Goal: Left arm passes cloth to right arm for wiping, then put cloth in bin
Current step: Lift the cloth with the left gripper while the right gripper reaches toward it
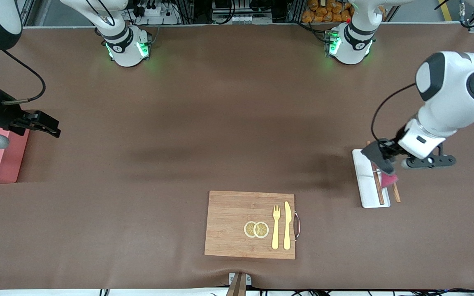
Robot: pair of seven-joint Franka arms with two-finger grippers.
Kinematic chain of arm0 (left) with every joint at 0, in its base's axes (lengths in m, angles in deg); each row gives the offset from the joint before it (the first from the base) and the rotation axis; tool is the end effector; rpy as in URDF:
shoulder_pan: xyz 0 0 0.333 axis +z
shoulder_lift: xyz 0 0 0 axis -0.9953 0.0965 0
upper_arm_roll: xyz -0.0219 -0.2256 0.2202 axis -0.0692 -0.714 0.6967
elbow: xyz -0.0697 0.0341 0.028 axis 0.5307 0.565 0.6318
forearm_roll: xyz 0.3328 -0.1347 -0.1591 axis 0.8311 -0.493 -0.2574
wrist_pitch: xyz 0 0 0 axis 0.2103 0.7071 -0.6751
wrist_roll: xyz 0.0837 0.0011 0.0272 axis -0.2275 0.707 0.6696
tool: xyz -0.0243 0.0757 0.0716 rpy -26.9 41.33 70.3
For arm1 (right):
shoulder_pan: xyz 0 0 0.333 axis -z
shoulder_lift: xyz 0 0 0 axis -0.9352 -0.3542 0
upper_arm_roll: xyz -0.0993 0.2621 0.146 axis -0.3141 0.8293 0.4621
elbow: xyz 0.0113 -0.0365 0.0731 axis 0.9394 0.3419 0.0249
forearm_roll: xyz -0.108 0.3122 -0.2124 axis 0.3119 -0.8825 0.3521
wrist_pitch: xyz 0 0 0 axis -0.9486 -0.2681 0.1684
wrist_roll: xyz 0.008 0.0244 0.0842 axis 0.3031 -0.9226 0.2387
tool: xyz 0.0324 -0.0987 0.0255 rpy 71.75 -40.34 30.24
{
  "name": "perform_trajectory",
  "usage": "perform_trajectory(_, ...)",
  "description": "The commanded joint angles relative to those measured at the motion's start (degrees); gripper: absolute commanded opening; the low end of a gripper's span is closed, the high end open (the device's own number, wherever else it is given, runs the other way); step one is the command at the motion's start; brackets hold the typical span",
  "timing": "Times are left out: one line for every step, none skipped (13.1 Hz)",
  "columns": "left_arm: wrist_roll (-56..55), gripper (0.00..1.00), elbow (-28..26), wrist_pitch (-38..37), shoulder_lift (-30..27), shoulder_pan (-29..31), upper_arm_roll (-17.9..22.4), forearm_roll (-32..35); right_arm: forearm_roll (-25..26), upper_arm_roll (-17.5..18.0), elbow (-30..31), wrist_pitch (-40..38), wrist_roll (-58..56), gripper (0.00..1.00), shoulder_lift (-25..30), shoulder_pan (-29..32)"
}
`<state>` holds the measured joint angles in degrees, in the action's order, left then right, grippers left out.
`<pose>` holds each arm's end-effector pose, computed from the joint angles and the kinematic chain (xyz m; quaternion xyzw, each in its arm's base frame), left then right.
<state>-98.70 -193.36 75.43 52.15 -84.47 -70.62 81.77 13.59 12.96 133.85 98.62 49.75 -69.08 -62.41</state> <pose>0.5854 -0.0920 0.4421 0.9982 0.0356 0.0281 0.0400 0.5904 0.0365 0.5978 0.9981 -0.0615 -0.0035 0.0041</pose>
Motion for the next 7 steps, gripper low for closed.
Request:
perform_trajectory(-7.04,0.0,2.46,-3.74,-1.39,0.19,-4.62,-5.39,-0.47,0.43,-1.4,-3.45,10.48,1.0,-0.16,-2.71)
perform_trajectory(-10.73,0.0,3.43,-3.75,-1.22,0.01,-6.64,-8.54,-1.43,0.34,-1.4,-4.33,15.31,1.0,-0.07,-4.02)
perform_trajectory(-14.25,0.0,5.18,-3.75,-0.52,-0.16,-8.83,-11.79,-3.96,0.34,-1.4,-5.3,20.14,1.0,-0.16,-4.65)
perform_trajectory(-17.85,0.0,7.46,-3.57,0.53,-0.43,-11.21,-14.18,-6.86,0.34,-1.4,-5.65,25.06,1.0,-0.25,-4.91)
perform_trajectory(-23.02,0.0,10.1,-3.57,1.59,-0.78,-13.41,-15.42,-9.33,0.34,-1.4,-5.66,29.46,1.0,-0.51,-5.7)
perform_trajectory(-28.64,0.0,12.56,-3.13,3.16,-1.56,-15.34,-15.6,-12.22,0.25,-1.4,-5.66,32.81,1.0,-1.47,-5.53)
perform_trajectory(-33.66,0.0,14.76,-2.09,5.01,-3.05,-16.58,-15.87,-15.82,0.08,-1.49,-5.66,34.76,1.0,-2.35,-5.01)
